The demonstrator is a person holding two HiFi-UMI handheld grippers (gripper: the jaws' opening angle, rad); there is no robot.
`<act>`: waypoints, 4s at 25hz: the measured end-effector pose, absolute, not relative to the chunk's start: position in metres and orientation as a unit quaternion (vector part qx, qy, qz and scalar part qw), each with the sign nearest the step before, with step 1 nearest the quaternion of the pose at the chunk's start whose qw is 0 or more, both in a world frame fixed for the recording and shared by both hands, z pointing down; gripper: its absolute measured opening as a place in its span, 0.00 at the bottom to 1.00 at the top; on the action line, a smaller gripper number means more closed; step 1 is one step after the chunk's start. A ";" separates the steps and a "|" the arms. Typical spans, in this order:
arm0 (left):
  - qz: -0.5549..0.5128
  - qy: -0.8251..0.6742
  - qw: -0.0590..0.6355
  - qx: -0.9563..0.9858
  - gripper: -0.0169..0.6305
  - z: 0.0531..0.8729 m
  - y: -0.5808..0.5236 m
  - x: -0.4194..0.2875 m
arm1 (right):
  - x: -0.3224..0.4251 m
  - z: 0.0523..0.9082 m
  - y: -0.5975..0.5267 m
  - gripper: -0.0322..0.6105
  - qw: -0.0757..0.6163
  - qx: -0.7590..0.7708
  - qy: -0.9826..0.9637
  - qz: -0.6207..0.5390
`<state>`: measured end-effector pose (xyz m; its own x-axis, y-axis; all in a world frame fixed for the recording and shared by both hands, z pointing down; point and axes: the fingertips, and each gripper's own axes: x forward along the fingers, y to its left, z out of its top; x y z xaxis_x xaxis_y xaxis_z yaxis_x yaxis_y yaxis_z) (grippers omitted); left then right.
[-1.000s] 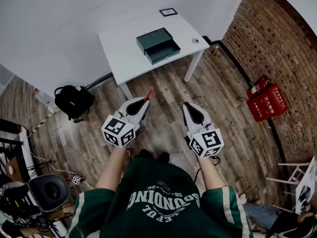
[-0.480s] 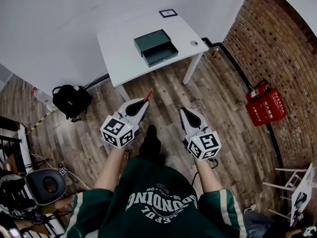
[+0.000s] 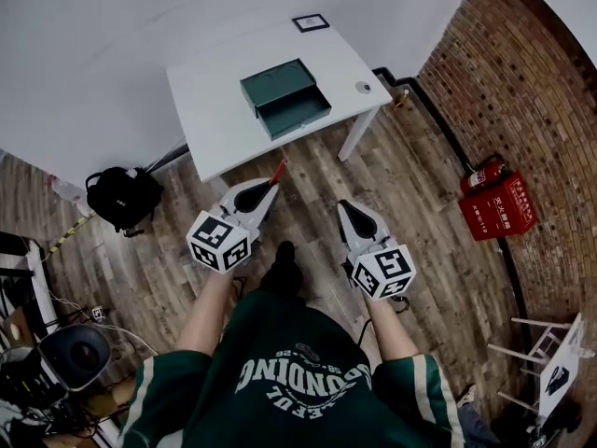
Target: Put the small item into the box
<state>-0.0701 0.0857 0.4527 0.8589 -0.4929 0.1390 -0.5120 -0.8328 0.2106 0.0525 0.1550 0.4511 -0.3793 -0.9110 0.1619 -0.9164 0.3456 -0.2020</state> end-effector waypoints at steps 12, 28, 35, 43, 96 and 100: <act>0.045 -0.241 0.126 0.961 0.13 0.454 -0.055 -0.053 | 0.060 0.437 0.010 0.05 0.020 0.564 -0.816 0.123; 0.055 -0.251 0.146 0.955 0.13 0.470 -0.155 -0.027 | 0.088 0.446 -0.102 0.05 0.024 0.552 -0.823 0.130; 0.057 -0.308 0.149 0.938 0.13 0.477 -0.202 -0.016 | 0.104 0.446 -0.174 0.05 0.024 0.501 -0.856 0.128; 0.051 -0.401 0.168 0.899 0.13 0.484 -0.249 -0.016 | 0.116 0.442 -0.249 0.05 0.037 0.413 -0.901 0.129; 0.417 -0.264 0.203 0.846 0.13 0.718 -0.248 0.056 | 0.151 0.528 -0.286 0.05 0.099 0.439 -0.864 0.225; 0.444 -0.260 0.206 0.832 0.13 0.735 -0.248 0.054 | 0.159 0.530 -0.285 0.05 0.099 0.452 -0.857 0.226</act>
<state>0.0540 -0.2479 0.7350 0.4694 -0.2506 0.8467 -0.6160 -0.7799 0.1106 0.1586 -0.2854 0.5295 -0.5711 -0.7305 0.3745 -0.8201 0.4881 -0.2986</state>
